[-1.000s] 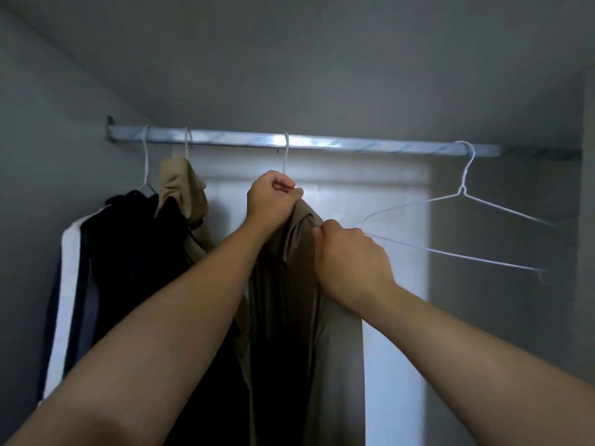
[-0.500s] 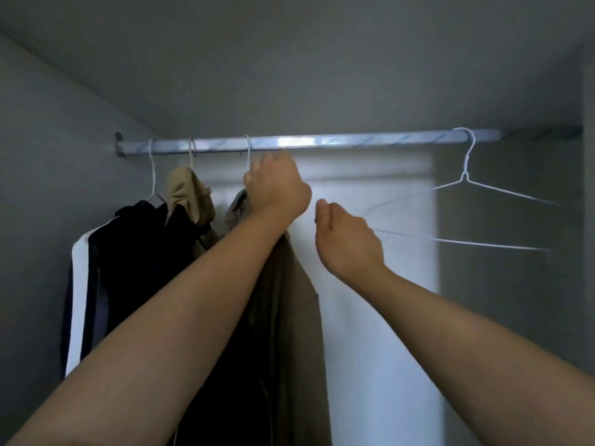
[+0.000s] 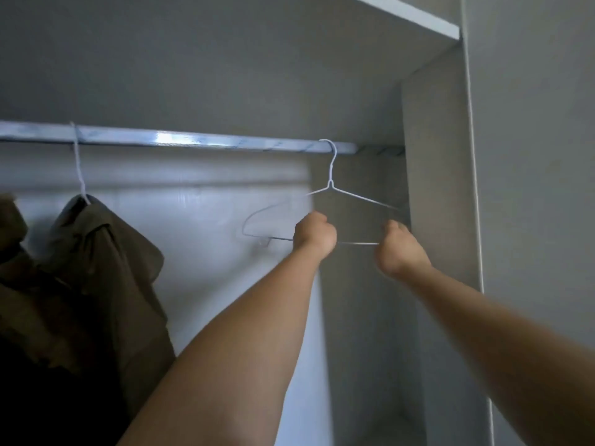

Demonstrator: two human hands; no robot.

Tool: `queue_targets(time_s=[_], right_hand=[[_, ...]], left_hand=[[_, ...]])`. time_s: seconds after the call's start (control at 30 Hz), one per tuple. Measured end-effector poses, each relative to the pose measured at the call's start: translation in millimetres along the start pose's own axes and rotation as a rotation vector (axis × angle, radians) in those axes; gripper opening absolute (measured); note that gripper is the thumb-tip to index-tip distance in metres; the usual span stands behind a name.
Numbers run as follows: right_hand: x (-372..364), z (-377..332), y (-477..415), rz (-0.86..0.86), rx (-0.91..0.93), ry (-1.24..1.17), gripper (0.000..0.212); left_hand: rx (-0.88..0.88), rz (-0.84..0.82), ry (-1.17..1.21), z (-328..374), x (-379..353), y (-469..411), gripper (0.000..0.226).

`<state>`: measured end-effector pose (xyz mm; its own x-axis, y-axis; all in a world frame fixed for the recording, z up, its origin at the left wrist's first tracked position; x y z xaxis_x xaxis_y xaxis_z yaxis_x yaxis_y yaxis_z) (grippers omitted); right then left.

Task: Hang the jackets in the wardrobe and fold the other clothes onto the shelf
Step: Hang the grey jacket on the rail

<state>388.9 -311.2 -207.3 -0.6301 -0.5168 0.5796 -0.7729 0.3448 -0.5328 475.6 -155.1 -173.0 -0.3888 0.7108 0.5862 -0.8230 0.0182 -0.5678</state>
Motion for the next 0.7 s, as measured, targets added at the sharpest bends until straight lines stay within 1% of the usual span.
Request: queue_targets(time_s=[0.03,0.07,0.13,0.2,0.27,0.33,0.4,0.43,0.5,0.57,0.63,0.7], right_hand=[[-1.5,3.7,-0.7,-0.018,0.005,0.011,0.045],[-3.7,6.5,-0.3,-0.031,0.012,0.012,0.044],[-10.8,7.4,2.7,-0.051,0.047,0.010,0.042],[-17.5,5.3,8.0,-0.055,0.110,0.004,0.049],[-24.4,-0.1,13.3,-0.058,0.181,0.018,0.056],[-29.3,-5.0,16.8,-0.063,0.226,0.053,0.059],[-31.4,-5.9,19.9,-0.064,0.228,0.091,0.060],[-31.7,-4.7,20.8,-0.062,0.220,0.114,0.060],[-29.1,-1.2,21.4,-0.039,0.194,0.174,0.058],[-23.7,0.4,20.4,0.006,0.179,0.253,0.055],[-20.1,-0.4,19.2,0.051,0.191,0.353,0.057],[-19.5,-1.6,18.3,0.092,0.206,0.465,0.067]], left_hand=[[-0.092,-0.045,-0.177,-1.7,-8.5,2.7,0.049],[-0.165,-0.112,-0.286,-10.9,-25.4,0.8,0.057],[-0.219,-0.221,-0.360,-17.1,-45.0,4.0,0.069],[-0.226,-0.240,-0.377,-19.5,-56.2,-1.5,0.074],[-0.260,-0.236,-0.444,-20.5,-62.5,-3.9,0.077],[-0.295,-0.214,-0.529,-20.5,-62.6,-5.0,0.070],[-0.317,-0.168,-0.562,-24.0,-61.8,-5.9,0.046],[-0.310,-0.130,-0.525,-27.8,-60.9,-6.5,0.037],[-0.246,-0.027,-0.352,-38.5,-53.0,-7.7,0.045],[-0.196,0.047,-0.167,-49.0,-41.3,-9.1,0.049],[-0.232,0.084,-0.079,-53.2,-29.1,-9.1,0.051],[-0.271,0.146,-0.031,-53.8,-12.1,-6.8,0.049]])
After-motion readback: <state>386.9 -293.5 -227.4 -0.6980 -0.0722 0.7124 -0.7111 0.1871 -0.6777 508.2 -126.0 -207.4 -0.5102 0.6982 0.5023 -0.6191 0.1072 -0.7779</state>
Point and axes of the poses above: each hand's wrist, its own y-axis away from the middle knuckle, its own x-axis out of the back of the hand, z = x × y, the point moved 5 cm from there along -y, towards the middle knuckle, and after that the axes turned 6 degrees about -y, right-handed, at the moved point
